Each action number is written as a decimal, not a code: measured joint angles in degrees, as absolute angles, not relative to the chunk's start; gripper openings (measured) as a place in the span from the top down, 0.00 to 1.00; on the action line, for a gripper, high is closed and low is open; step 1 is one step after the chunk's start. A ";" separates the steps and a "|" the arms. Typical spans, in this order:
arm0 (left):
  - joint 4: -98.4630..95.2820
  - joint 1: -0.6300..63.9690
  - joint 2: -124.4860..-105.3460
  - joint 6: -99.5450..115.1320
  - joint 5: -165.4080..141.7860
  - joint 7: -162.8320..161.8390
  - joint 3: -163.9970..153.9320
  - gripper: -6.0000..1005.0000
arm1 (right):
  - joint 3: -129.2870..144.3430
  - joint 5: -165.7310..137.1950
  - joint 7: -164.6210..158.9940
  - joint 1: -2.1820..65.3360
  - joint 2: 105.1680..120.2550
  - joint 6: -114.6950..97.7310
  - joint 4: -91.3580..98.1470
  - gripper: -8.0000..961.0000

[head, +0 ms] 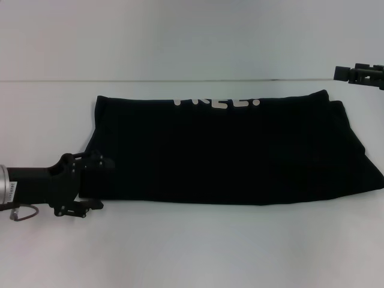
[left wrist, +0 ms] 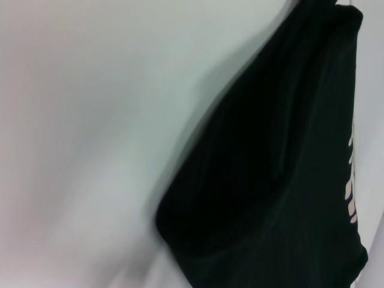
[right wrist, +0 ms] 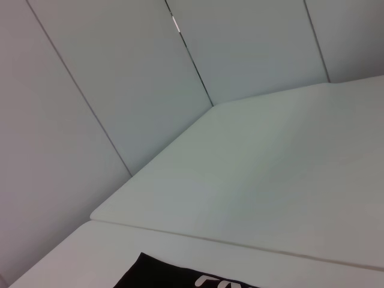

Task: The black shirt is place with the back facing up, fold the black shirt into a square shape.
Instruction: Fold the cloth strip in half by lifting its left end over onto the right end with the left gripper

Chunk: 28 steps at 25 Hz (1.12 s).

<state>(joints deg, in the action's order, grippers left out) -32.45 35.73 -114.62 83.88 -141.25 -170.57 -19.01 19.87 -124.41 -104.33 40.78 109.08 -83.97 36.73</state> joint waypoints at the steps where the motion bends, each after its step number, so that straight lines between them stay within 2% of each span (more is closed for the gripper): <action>1: -32.39 35.73 -114.62 83.66 -141.25 -170.57 -19.03 0.07 | 19.86 -124.37 -104.32 40.79 109.11 -83.89 36.73 0.02; 7: -31.97 35.81 -114.79 82.28 -141.25 -170.57 -19.45 0.07 | 19.94 -124.36 -103.97 41.03 109.70 -82.94 36.75 0.02; 28: -30.85 35.63 -114.96 79.10 -142.34 -170.28 -19.58 0.07 | 19.95 -124.36 -103.62 40.90 110.30 -82.36 36.78 0.02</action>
